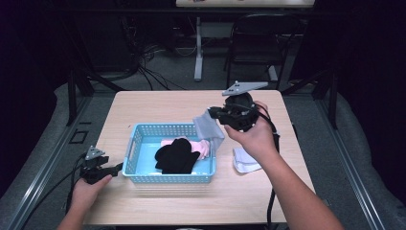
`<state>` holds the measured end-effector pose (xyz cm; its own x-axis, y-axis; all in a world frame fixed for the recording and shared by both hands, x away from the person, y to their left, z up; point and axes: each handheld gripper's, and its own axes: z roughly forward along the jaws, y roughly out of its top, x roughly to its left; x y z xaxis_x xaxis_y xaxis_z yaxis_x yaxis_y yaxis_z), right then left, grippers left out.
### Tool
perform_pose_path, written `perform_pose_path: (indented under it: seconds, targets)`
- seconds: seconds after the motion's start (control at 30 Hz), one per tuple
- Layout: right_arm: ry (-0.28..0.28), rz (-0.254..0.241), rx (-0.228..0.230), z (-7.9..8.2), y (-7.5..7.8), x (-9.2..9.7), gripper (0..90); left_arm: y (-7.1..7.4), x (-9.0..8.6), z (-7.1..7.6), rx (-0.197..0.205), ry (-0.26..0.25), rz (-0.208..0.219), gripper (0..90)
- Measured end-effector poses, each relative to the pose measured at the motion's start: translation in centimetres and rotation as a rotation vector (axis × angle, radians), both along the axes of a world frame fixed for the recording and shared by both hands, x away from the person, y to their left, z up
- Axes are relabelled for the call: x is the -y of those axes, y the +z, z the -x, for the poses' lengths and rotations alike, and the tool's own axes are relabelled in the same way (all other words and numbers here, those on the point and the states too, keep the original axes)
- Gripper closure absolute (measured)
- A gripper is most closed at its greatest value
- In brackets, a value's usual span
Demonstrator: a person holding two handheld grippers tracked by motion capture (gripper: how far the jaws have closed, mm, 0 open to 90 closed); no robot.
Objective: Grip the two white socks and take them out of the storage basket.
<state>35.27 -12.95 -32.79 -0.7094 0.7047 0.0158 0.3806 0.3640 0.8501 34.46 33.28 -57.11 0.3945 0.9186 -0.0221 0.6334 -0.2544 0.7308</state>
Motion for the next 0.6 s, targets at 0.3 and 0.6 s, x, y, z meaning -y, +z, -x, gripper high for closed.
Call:
perform_pose_path:
  seconds: [0.3, 0.6]
  targets:
    - [-0.073, 0.010, -0.012, 0.9, -0.6, 3.6, 86.8, 0.0, 0.0, 0.0, -0.001, 0.003, -0.002, 27.8]
    - [-0.113, 0.010, -0.050, 1.1, -2.8, 5.1, 86.9, -0.1, 0.0, 0.0, -0.002, 0.004, -0.005, 27.8]
